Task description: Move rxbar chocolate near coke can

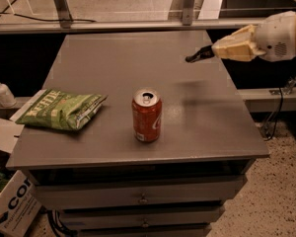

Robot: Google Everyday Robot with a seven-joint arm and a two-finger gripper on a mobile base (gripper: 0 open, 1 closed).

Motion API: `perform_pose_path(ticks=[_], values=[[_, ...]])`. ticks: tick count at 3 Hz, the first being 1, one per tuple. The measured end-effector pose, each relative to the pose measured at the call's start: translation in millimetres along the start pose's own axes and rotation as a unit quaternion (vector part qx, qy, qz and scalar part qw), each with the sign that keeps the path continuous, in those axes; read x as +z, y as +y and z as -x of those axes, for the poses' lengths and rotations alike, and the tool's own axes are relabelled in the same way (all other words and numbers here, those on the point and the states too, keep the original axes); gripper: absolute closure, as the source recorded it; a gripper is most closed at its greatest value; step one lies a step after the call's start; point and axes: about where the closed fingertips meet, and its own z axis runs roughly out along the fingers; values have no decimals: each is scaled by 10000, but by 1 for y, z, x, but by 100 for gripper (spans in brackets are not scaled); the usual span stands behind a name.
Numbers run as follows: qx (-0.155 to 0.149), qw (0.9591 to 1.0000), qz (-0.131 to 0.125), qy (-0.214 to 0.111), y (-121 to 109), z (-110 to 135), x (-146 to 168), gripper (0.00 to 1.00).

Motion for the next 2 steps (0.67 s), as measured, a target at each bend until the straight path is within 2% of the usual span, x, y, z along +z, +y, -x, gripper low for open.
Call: perform_pose_path(ticks=[1,2], values=[[142,9995,277,72,24,-26,-17,100],[304,9975,629,132,53,-53,-17,100]])
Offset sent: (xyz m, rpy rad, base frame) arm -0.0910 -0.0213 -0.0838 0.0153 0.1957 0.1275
